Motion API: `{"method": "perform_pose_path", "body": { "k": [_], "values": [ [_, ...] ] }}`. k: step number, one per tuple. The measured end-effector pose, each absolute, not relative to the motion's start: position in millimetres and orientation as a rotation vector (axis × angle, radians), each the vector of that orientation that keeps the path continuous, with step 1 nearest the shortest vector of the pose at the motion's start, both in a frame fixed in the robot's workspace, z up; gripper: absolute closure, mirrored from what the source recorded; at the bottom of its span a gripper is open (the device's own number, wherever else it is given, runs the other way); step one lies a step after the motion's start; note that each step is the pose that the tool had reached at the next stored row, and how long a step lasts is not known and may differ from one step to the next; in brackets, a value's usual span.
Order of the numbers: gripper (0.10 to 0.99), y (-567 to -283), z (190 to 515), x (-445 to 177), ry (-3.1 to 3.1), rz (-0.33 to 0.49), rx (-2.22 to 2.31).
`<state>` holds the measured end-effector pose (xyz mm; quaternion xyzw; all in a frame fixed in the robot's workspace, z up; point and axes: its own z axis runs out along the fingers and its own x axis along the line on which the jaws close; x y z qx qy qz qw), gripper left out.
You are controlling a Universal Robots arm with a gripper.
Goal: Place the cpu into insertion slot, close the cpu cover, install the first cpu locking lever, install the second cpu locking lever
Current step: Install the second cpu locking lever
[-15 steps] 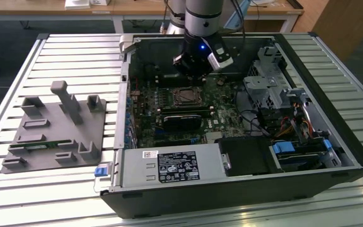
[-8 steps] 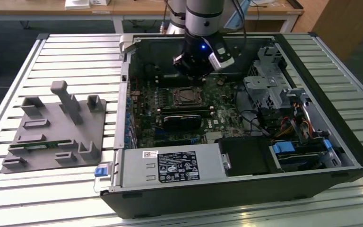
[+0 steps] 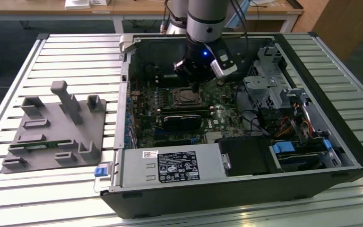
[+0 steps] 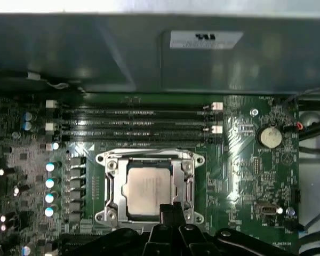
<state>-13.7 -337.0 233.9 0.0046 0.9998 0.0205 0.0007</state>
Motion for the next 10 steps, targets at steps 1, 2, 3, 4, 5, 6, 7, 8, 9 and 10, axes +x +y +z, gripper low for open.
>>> {"method": "perform_pose_path", "body": {
  "k": [1, 2, 3, 4, 5, 6, 7, 8, 9, 10],
  "values": [
    [0.980, -338, 234, -13, 3.144, 0.065, 0.014],
    [0.980, -339, 234, -13, 3.146, 0.065, 0.014],
    [0.980, -339, 234, -13, 3.147, 0.065, 0.014],
    [0.980, -341, 234, -13, 3.147, 0.066, 0.014],
    [0.980, -342, 234, -13, 3.147, 0.066, 0.014],
    [0.980, -344, 234, -13, 3.148, 0.065, 0.014],
    [0.980, -347, 234, -13, 3.148, 0.066, 0.014],
    [0.980, -349, 234, -13, 3.148, 0.066, 0.014],
    [0.980, -351, 234, -13, 3.149, 0.066, 0.015],
    [0.980, -354, 234, -13, 3.149, 0.066, 0.015]
  ]
}}
